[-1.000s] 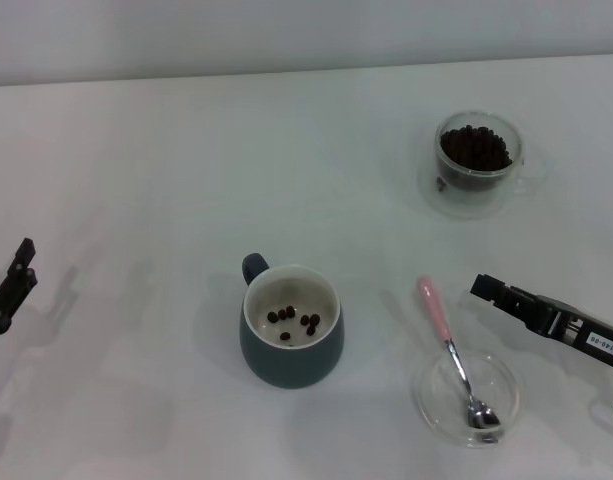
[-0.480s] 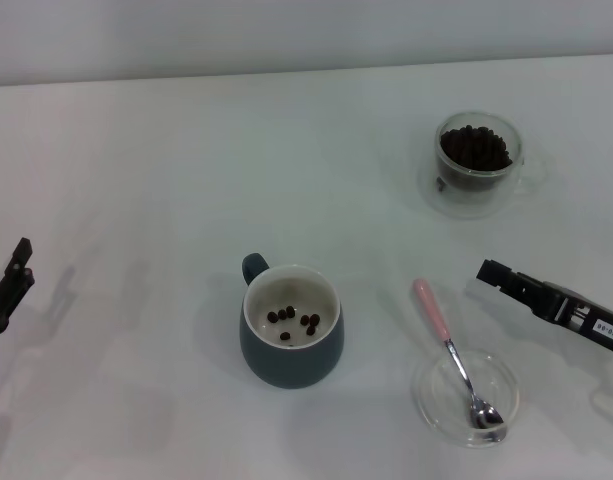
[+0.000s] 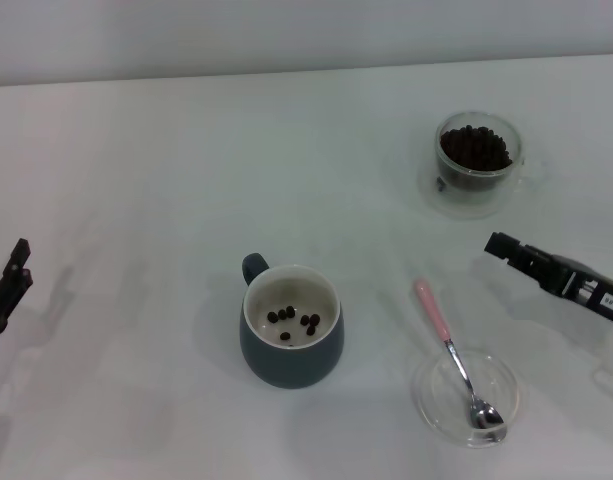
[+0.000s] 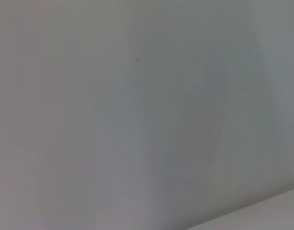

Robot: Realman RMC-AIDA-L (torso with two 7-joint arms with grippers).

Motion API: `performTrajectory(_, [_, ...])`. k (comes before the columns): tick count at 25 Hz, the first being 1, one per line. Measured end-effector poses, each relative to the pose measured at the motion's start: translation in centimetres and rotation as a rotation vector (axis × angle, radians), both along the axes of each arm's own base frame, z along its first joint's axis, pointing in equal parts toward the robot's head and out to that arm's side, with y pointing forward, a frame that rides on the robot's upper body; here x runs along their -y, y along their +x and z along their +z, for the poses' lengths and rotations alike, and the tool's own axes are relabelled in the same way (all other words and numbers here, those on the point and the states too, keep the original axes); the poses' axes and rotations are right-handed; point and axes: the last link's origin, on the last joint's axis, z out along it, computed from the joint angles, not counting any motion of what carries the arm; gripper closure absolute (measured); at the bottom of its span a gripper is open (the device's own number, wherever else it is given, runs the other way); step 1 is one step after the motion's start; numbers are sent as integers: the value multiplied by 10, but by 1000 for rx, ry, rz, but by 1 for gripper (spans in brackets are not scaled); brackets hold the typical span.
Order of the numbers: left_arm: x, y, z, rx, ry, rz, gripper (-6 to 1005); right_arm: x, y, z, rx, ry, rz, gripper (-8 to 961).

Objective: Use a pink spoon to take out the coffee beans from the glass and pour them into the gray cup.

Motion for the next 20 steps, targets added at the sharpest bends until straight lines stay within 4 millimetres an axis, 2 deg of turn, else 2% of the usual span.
performTrajectory(12, [-3,-2,8,36,67,34,238,-21,6,32,108,173,37,757])
performTrajectory(20, [-8,-9,21,116,157,101,237,-32,21,57,265,364,6,756])
